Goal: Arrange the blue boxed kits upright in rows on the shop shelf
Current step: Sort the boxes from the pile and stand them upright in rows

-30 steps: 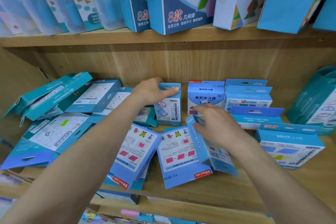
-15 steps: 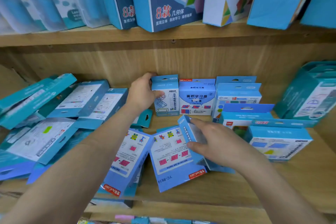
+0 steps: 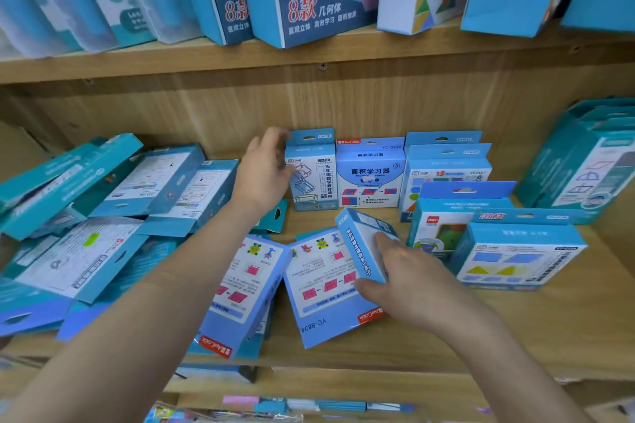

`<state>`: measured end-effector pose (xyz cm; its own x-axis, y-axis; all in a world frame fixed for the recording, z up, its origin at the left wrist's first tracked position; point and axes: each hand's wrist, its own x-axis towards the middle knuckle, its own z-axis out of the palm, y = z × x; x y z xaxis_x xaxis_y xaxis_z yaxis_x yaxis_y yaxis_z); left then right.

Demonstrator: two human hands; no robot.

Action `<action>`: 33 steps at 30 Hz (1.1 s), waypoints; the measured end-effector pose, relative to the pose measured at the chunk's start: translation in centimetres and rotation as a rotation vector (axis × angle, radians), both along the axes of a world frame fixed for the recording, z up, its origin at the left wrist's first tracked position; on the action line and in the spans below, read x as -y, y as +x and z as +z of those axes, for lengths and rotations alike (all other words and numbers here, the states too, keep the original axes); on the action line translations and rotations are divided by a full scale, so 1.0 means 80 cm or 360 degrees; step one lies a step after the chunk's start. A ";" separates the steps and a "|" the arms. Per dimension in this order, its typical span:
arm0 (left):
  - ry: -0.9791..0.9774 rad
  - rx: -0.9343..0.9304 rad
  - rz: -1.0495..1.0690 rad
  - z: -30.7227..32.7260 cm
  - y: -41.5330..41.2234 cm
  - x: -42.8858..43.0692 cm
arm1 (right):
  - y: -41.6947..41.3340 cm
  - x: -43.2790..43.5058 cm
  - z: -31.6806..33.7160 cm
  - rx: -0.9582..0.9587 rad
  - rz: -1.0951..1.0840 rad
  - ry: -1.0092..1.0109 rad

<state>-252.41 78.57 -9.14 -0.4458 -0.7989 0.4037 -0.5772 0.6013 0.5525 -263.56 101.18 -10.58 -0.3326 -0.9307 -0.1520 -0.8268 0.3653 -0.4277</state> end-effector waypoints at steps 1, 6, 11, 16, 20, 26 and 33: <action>-0.0013 0.0086 -0.0023 -0.002 0.003 0.000 | -0.001 -0.001 0.001 0.0023 -0.0007 0.0021; 0.0083 0.0389 -0.0125 -0.009 0.003 -0.002 | -0.002 0.001 0.008 0.0039 -0.0018 0.0031; 0.0329 0.0086 -0.0160 0.000 -0.009 0.000 | -0.010 0.012 0.023 0.0015 -0.0114 -0.0146; 0.0110 -0.0092 -0.0024 0.009 -0.002 -0.012 | -0.001 0.025 0.017 -0.0024 -0.0143 -0.0338; -0.0383 -0.0143 -0.0083 0.048 0.015 -0.037 | -0.001 0.025 0.017 0.0031 -0.0129 -0.0386; -0.0798 -0.0248 -0.0584 0.100 -0.014 -0.101 | -0.057 -0.013 0.071 -0.0010 -0.0223 -0.1023; -0.1127 -0.0317 -0.1000 0.125 -0.101 -0.169 | -0.148 -0.063 0.121 0.0372 -0.0151 -0.1256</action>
